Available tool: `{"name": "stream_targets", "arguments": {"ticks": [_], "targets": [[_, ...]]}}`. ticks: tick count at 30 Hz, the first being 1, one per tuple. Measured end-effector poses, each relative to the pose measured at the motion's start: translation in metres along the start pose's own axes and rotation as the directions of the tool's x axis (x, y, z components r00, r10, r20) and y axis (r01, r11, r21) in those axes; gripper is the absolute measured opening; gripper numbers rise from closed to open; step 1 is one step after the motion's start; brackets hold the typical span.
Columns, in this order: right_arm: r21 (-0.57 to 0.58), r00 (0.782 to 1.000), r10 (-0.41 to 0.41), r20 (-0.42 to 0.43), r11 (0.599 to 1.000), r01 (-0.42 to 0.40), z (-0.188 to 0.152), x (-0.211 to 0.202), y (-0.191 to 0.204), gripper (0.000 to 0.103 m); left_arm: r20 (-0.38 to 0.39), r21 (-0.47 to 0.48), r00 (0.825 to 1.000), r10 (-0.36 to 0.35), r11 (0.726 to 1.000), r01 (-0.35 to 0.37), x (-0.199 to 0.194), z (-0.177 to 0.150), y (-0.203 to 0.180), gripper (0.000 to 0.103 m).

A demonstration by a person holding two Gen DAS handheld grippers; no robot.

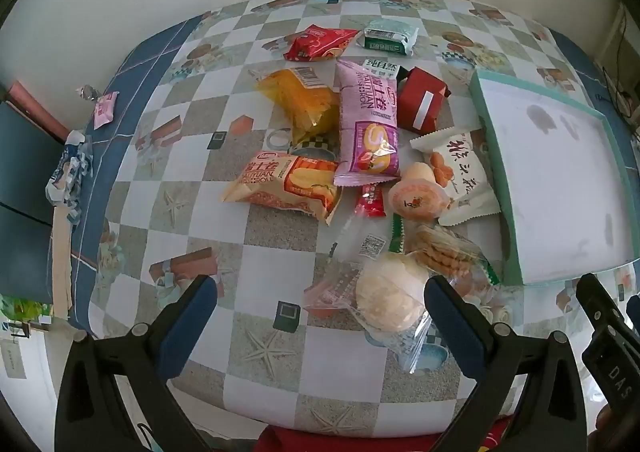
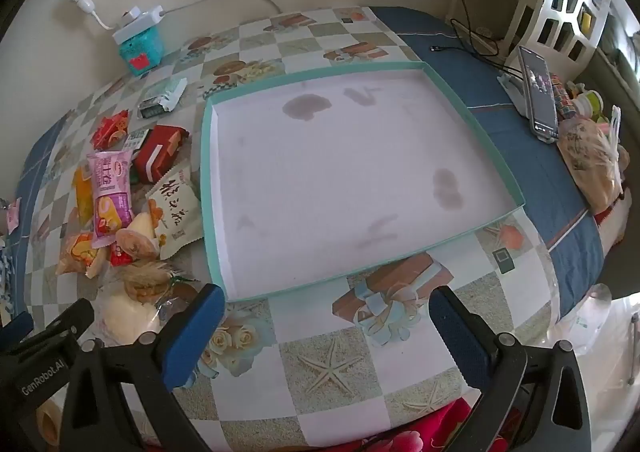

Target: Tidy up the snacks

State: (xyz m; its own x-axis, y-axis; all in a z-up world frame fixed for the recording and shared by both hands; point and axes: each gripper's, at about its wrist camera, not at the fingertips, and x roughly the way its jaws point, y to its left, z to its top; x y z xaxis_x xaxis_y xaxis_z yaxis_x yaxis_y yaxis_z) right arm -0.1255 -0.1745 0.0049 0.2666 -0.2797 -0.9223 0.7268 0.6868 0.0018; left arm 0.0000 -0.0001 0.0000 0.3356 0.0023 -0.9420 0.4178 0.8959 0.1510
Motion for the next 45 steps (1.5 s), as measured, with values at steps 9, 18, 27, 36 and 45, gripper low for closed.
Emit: {"name": "stream_targets", "arguments": {"ticks": [9, 18, 27, 36, 45], "targets": [[-0.002, 1.000, 0.004, 0.003, 1.000, -0.004, -0.0001, -0.0002, -0.0010, 0.103, -0.001, 0.005, 1.000, -0.002, 1.000, 0.002, 0.0004, 0.0005, -0.0002, 0.103], [0.002, 1.000, 0.005, 0.003, 1.000, -0.005, 0.0000, -0.0008, -0.0016, 0.103, 0.001, 0.004, 1.000, -0.001, 1.000, 0.001, -0.0008, 0.0003, -0.0026, 0.103], [-0.006, 1.000, 0.014, 0.017, 1.000, -0.014, 0.0011, -0.0042, -0.0026, 0.103, 0.002, 0.006, 1.000, 0.003, 1.000, -0.003, -0.0005, 0.0001, -0.0044, 0.103], [-0.002, 1.000, 0.013, 0.019, 1.000, -0.013, 0.0000, -0.0022, -0.0014, 0.103, 0.002, 0.008, 1.000, 0.004, 1.000, -0.004, -0.0005, -0.0002, -0.0050, 0.103], [0.005, 1.000, 0.016, 0.013, 1.000, -0.016, 0.0002, -0.0005, -0.0029, 0.103, 0.001, 0.007, 1.000, 0.007, 1.000, -0.007, -0.0004, -0.0003, -0.0053, 0.103]]}}
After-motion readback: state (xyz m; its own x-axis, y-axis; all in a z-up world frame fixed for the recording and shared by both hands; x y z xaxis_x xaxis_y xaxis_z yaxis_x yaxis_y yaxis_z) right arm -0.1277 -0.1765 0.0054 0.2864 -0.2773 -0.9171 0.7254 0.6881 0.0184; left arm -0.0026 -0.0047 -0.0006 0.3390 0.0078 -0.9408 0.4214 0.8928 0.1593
